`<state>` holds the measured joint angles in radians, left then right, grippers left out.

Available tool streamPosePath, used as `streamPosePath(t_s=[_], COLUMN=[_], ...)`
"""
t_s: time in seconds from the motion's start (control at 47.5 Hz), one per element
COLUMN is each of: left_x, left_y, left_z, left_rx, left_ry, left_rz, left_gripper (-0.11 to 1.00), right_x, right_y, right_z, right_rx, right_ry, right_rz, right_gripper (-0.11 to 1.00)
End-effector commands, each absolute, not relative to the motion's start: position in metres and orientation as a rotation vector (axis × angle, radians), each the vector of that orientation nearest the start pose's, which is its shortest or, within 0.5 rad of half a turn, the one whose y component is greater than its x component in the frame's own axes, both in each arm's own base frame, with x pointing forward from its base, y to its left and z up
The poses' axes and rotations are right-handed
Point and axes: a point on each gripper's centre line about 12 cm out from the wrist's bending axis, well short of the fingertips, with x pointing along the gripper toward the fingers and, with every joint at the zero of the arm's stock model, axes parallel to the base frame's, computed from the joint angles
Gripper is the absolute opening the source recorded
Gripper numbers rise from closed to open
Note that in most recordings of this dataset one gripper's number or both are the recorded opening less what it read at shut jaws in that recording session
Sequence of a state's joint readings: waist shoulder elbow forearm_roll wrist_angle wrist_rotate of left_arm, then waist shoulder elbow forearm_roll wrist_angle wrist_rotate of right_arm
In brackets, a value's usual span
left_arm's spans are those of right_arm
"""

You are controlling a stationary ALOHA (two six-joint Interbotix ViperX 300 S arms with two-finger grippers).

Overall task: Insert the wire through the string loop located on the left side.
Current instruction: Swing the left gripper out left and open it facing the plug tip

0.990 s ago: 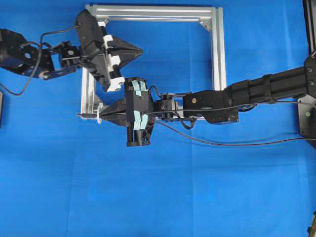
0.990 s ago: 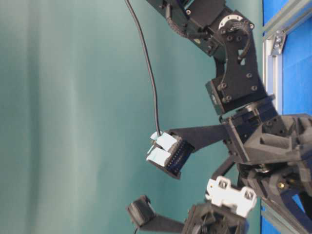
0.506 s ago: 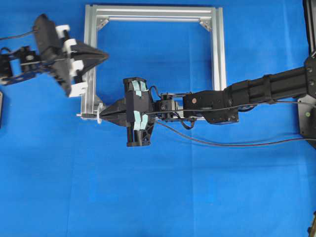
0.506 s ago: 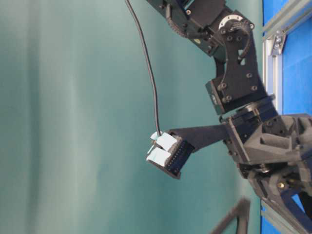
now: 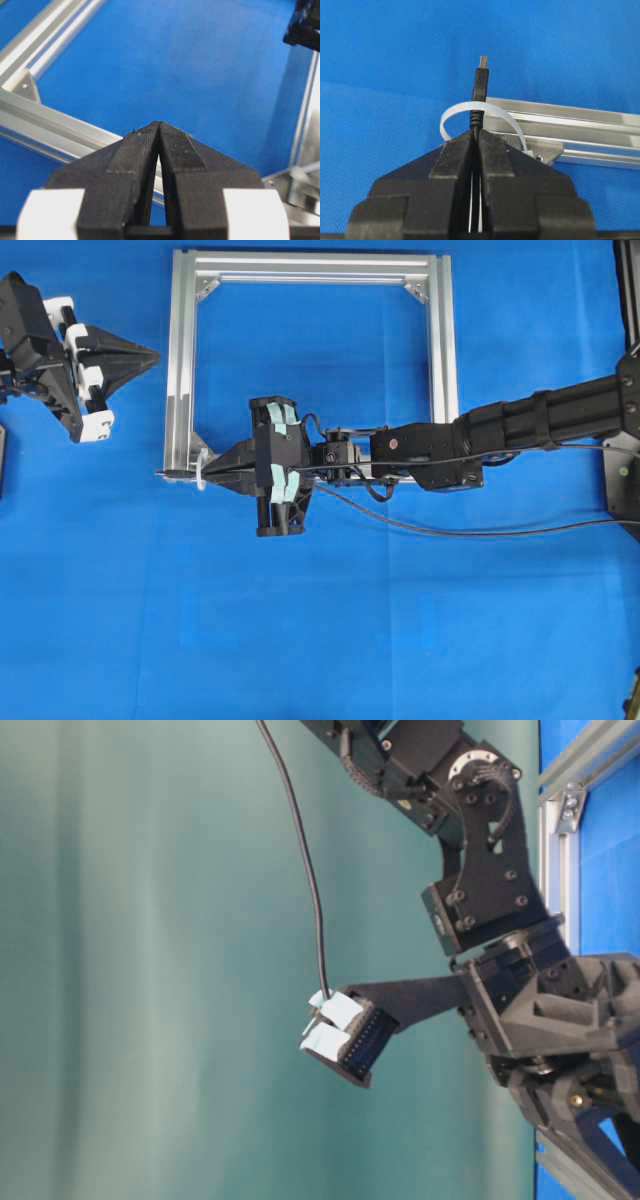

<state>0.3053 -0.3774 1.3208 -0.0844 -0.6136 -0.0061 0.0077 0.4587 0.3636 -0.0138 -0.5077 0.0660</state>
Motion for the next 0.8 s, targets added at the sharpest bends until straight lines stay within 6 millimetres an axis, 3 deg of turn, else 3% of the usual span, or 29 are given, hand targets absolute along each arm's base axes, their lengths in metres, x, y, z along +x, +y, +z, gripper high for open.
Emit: streamPosePath(t_s=[0.0,0.421,0.78], left_x=[0.225,0.229,0.228], left_y=[0.067,-0.007,-0.017], left_z=[0.151,0.160,0.158], left_rx=[-0.105,-0.052,0.004], left_ry=[0.301,0.270,0.283], left_rz=[0.322,-0.002,-0.052], left_gripper=[0.00,0.00,0.00], right_x=[0.507,0.507,0.507], right_y=[0.005,0.005,0.005], right_z=[0.129,0.129,0.129], right_rx=[0.056,0.056,0.056], right_ry=[0.275,0.275,0.275], right_rz=[0.006,0.006,0.006], right_gripper=[0.00,0.00,0.00])
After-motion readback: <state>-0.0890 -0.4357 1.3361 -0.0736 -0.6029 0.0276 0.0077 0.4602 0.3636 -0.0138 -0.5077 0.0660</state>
